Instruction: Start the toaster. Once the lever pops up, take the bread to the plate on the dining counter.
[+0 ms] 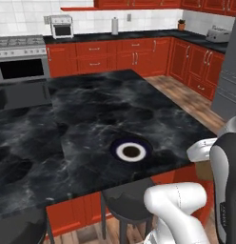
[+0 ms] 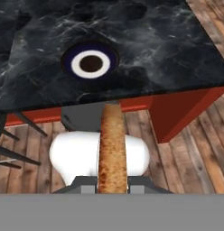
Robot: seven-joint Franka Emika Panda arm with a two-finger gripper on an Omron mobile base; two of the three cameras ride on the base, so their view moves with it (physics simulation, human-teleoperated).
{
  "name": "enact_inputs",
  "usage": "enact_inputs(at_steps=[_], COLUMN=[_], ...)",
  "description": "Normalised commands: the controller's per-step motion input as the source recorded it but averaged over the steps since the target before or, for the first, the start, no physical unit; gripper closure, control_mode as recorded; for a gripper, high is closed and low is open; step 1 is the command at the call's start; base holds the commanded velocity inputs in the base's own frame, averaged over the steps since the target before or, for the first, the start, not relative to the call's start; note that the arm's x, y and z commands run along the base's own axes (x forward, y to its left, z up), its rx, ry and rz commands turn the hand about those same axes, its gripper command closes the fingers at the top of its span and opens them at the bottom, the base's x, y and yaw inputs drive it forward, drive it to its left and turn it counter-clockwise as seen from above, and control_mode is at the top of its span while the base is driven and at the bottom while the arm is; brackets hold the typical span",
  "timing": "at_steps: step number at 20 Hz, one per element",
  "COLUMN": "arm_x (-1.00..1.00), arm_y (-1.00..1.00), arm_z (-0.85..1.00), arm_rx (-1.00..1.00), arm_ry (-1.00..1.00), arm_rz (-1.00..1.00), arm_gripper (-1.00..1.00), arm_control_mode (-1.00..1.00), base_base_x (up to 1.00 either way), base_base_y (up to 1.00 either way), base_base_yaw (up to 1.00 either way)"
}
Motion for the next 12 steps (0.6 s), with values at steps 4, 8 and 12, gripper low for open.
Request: enact_inputs(at_steps=[4,8,12], arm_x=[0.00,0.84,1.00], arm_y=[0.00,0.00,0.00], arm_z=[0.00,-0.23,-0.17], arm_rx=[0.00,0.02,0.10], arm_ry=[0.00,0.00,0.00], arm_rz=[0.00,0.04,0.17], arm_gripper=[1.00,1.00,1.00], arm_control_mode=[1.00,-1.00,-1.00], base_base_x=[0.53,0.00,0.00], base_base_y=[0.00,0.00,0.00], base_base_yaw=[0.00,0.00,0.00])
